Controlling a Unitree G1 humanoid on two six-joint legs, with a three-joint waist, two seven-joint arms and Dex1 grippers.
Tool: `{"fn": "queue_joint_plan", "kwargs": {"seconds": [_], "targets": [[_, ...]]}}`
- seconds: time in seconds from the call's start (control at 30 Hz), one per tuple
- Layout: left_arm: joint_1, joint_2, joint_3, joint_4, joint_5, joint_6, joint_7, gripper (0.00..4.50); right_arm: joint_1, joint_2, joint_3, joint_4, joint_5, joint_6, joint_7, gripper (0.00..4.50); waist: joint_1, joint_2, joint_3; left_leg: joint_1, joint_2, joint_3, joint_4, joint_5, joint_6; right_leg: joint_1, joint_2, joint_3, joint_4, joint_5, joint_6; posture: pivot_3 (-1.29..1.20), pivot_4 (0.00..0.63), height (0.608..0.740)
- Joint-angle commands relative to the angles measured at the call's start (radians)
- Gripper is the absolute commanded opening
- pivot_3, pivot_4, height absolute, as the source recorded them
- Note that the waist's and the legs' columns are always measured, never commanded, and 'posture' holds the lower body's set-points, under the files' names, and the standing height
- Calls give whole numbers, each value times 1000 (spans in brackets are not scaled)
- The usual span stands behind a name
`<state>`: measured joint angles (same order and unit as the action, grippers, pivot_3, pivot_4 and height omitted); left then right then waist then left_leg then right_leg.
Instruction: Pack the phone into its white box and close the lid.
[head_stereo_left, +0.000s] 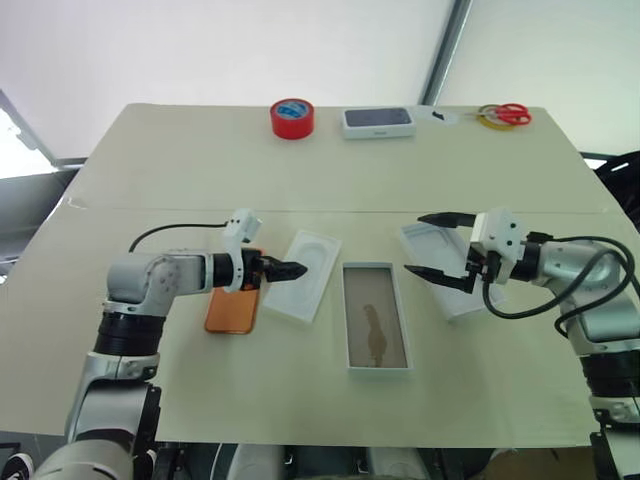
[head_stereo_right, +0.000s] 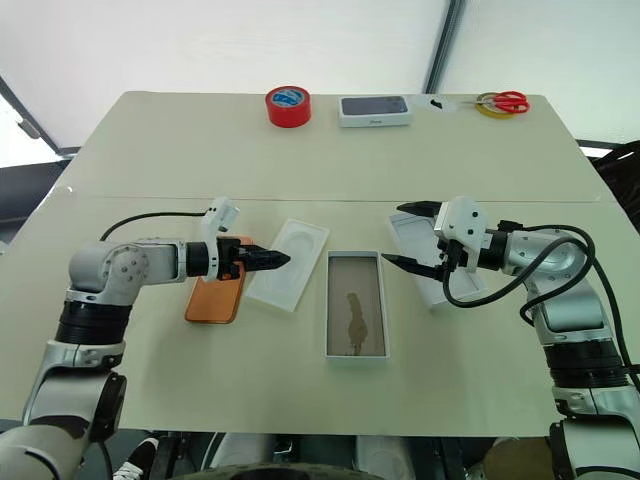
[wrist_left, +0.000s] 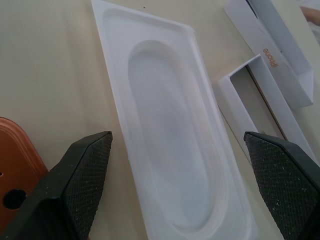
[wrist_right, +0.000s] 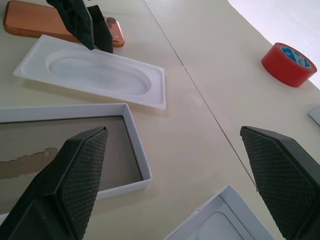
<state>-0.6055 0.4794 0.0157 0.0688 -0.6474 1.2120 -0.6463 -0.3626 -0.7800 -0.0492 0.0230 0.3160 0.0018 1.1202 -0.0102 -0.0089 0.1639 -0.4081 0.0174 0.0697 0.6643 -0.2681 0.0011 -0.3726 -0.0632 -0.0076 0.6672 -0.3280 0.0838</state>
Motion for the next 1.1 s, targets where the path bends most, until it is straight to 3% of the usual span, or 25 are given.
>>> {"fn": "queue_joint_plan", "kwargs": {"seconds": [0.03,0.3,0.33,0.4,0.63,0.83,1.1], "targets": [[-6,-10,3,37,28,-4,24,4443,-8,-16,-35,-32,5,-8,-10,4427,0,0,0,0,0,0,0,0,0,0,0,0,0,0,0,0,150,740],[-4,-87,25,71,-16,99,29,4443,-24,-9,-26,-42,-3,-13,-26,4427,3,0,0,0,0,0,0,0,0,0,0,0,0,0,0,0,150,740],[-5,-94,32,83,-13,108,38,4206,-25,-11,-26,-43,-9,-19,-26,4475,3,0,0,0,-1,0,0,0,0,0,0,0,0,0,0,0,150,740],[-7,-97,35,104,1,110,52,3616,-27,-13,-25,-44,-12,-21,-26,4500,4,0,-1,0,-1,0,0,0,0,1,0,0,0,0,0,0,150,740],[-25,-116,64,127,-4,126,65,160,-30,-9,-23,-42,-19,-26,-28,4500,4,0,0,0,-1,0,0,0,0,1,0,0,0,0,0,0,150,740],[-47,-134,158,146,-26,150,95,68,-8,8,-8,-83,22,14,-10,4500,1,0,-1,0,-1,0,0,0,0,1,0,0,0,0,0,0,150,740],[-73,-162,335,69,-93,209,165,68,193,-61,71,-337,151,222,137,4500,4,-1,0,-1,-1,-1,1,0,0,0,-1,0,0,0,1,0,150,740]]}}
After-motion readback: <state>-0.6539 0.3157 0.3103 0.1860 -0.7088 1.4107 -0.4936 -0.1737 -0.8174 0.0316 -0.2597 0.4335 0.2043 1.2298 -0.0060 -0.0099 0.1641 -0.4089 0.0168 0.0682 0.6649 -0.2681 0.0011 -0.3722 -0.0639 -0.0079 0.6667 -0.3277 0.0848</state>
